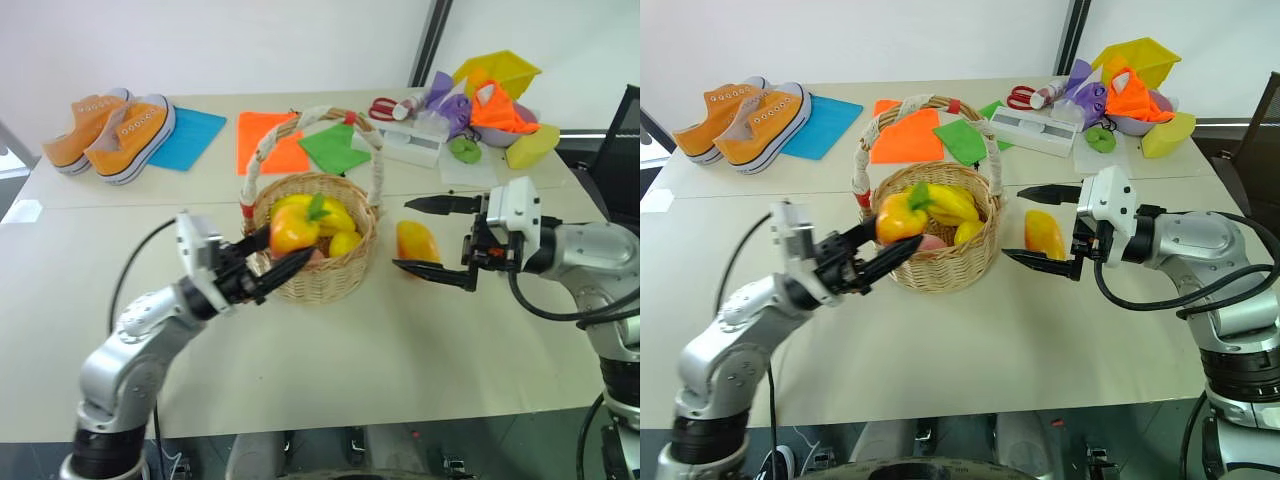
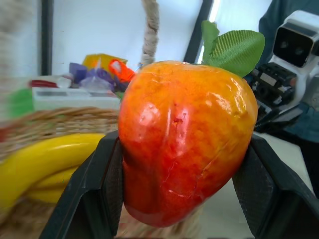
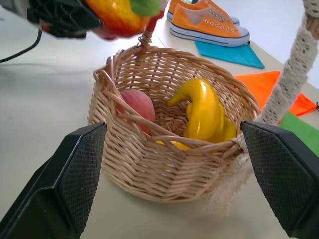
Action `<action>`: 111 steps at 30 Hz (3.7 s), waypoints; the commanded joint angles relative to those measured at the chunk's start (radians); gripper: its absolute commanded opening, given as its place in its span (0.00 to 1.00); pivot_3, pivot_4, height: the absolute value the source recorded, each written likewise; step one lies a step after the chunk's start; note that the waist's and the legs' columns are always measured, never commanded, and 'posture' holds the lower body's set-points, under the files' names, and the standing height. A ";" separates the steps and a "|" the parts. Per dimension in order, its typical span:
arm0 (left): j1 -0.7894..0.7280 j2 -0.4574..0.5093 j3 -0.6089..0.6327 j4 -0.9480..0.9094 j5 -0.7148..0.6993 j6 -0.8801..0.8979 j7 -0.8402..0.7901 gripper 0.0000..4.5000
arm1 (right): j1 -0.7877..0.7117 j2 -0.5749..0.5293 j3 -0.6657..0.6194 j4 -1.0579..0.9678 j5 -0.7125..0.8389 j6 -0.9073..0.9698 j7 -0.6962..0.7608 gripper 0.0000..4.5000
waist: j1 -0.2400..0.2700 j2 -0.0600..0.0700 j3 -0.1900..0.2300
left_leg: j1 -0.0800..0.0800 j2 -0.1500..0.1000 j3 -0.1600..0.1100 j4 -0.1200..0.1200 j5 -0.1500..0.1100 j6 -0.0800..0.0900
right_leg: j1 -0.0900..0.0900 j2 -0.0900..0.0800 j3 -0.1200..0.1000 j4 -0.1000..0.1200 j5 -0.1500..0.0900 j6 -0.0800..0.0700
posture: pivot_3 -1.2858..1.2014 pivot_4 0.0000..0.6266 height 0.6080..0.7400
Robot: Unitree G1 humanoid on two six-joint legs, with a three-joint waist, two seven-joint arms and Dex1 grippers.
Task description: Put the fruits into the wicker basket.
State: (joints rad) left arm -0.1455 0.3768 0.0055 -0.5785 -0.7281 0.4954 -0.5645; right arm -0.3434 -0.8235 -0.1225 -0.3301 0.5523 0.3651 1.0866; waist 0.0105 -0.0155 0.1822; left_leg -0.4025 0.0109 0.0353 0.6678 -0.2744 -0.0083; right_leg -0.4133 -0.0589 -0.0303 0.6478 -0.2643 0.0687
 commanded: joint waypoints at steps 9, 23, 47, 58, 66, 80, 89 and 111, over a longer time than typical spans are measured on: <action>-0.100 -0.084 -0.017 0.060 0.073 0.023 0.153 0.68 | 0.028 -0.006 -0.033 -0.047 0.001 -0.010 -0.042 1.00 | 0.001 0.000 0.000 | 0.006 0.001 0.000 0.000 0.000 0.000 | 0.005 0.002 0.000 0.000 0.000 0.000 | 0.52 0.24 1.00; -0.006 0.045 0.026 -0.088 -0.011 -0.017 -0.029 0.98 | 0.069 -0.013 -0.020 0.052 -0.076 0.032 -0.117 1.00 | 0.001 0.000 0.000 | 0.006 0.001 0.000 0.000 0.000 0.000 | 0.006 0.002 0.000 0.000 0.000 0.000 | 0.52 0.24 1.00; 0.160 0.361 0.247 -0.024 -0.046 -0.126 -0.418 0.98 | 0.005 0.212 0.066 0.026 -0.156 0.567 -0.657 1.00 | -0.002 0.001 0.001 | 0.007 0.002 0.001 -0.002 0.000 0.000 | 0.005 0.002 0.001 0.000 -0.003 -0.005 | 0.52 0.24 1.00; 0.159 0.333 0.232 -0.009 -0.018 -0.145 -0.403 1.00 | 0.004 0.205 0.067 0.072 -0.177 0.522 -0.614 0.58 | -0.002 0.001 0.001 | 0.007 0.002 0.001 -0.002 0.000 0.000 | 0.005 0.003 0.001 0.000 -0.002 -0.003 | 0.52 0.24 1.00; 0.157 0.312 0.244 0.040 0.003 -0.186 -0.401 1.00 | 0.053 -0.020 -0.136 -0.075 0.126 0.524 -0.194 0.58 | 0.003 0.001 0.001 | 0.006 0.002 0.001 -0.002 0.000 0.000 | 0.005 0.003 0.000 -0.001 -0.002 -0.002 | 0.52 0.24 1.00; 0.239 0.287 0.369 0.072 0.010 -0.245 -0.362 1.00 | -0.218 0.192 0.111 -0.155 0.178 0.537 -0.423 0.58 | -0.018 0.000 0.002 | 0.008 0.004 0.001 -0.002 0.000 0.000 | 0.005 0.003 0.001 -0.002 -0.003 -0.005 | 0.52 0.24 1.00; 0.251 0.232 0.360 0.103 0.071 -0.306 -0.310 1.00 | -0.323 0.352 0.337 0.067 -0.110 0.319 -0.470 0.58 | -0.023 -0.001 0.001 | -0.002 0.002 0.001 -0.002 0.000 0.000 | -0.004 0.000 0.001 -0.001 -0.001 -0.002 | 0.52 0.24 1.00; 0.187 0.205 0.269 0.123 0.113 -0.334 -0.309 1.00 | -0.102 0.282 -0.002 0.016 0.013 0.201 -0.421 1.00 | -0.027 -0.001 0.001 | -0.003 0.002 0.001 -0.002 0.001 -0.001 | -0.006 0.001 0.001 0.003 -0.001 -0.003 | 0.52 0.24 1.00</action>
State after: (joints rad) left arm 0.0562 0.5859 0.2798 -0.4581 -0.6217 0.1850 -0.8733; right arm -0.4144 -0.5714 -0.1330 -0.3060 0.5816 0.5960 0.7103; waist -0.0167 -0.0163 0.1829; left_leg -0.4054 0.0132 0.0363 0.6661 -0.2739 -0.0093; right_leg -0.4198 -0.0577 -0.0296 0.6504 -0.2651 0.0662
